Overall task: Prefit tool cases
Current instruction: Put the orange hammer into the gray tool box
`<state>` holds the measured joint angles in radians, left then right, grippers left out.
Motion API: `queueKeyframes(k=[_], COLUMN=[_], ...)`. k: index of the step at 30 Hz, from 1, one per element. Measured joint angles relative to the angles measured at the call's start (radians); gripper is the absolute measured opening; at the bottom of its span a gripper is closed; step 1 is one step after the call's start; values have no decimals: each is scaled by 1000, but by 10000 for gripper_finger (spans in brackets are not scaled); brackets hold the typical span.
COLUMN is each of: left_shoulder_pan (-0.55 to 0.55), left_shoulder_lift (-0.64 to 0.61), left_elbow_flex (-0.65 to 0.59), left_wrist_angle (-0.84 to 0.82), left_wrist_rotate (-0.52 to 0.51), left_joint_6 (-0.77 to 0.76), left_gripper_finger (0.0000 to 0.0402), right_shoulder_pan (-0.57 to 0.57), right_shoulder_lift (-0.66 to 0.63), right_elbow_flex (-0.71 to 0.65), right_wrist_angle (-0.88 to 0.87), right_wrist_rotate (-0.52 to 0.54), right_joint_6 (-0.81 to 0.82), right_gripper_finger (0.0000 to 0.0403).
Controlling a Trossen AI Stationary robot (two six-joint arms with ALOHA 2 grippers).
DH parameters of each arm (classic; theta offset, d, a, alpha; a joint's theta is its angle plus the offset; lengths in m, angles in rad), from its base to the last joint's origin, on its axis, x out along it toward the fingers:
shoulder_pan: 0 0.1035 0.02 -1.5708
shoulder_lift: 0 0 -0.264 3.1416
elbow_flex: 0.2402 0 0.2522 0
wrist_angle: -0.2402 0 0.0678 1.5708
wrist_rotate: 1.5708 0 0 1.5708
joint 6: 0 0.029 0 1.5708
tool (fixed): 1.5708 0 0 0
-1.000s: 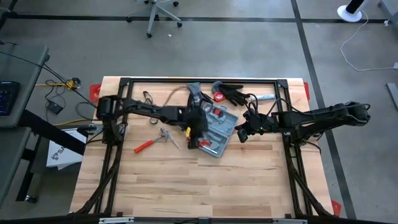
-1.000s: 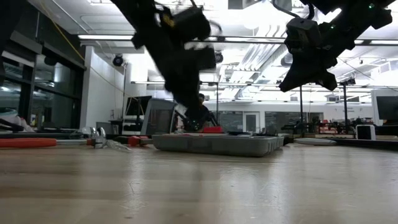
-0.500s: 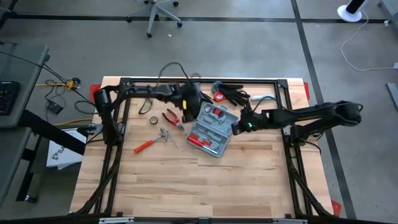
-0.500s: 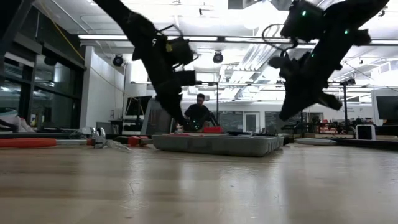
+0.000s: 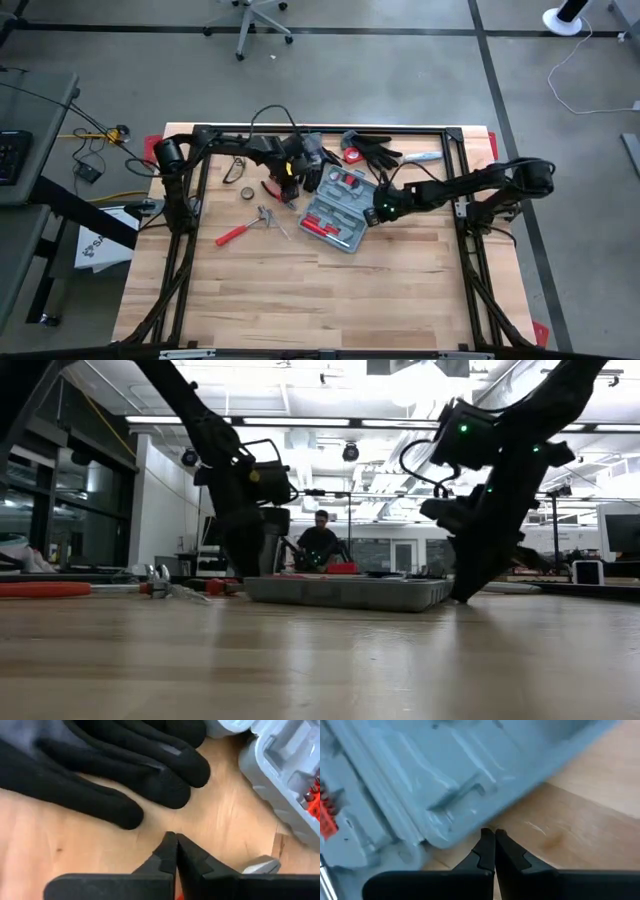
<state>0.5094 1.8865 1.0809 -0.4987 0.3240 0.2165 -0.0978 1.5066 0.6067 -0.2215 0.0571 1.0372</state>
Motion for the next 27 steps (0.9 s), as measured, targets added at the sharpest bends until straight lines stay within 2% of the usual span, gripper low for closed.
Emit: queueKeyframes(k=[10,18,23,27], left_shoulder_pan=[-176,-364,-461,-480], left_shoulder_lift=[-3,-8,-6,-8], left_elbow_flex=[-53,-56,-56,-56], left_wrist_angle=[93,100,101,98], left_wrist_rotate=[23,36,62,68], left_joint_6=[-306,-535,-579,-541], left_gripper_finger=[0,0,0,0], right_shoulder_pan=[-95,-73,-57,-42], right_shoulder_lift=[39,43,43,43], right_elbow_flex=[2,-3,-3,-2], right_wrist_angle=[55,112,136,143], right_wrist_rotate=[-192,-227,-276,-269], right_joint_6=[-225,-267,-271,-231], right_gripper_finger=[0,0,0,0])
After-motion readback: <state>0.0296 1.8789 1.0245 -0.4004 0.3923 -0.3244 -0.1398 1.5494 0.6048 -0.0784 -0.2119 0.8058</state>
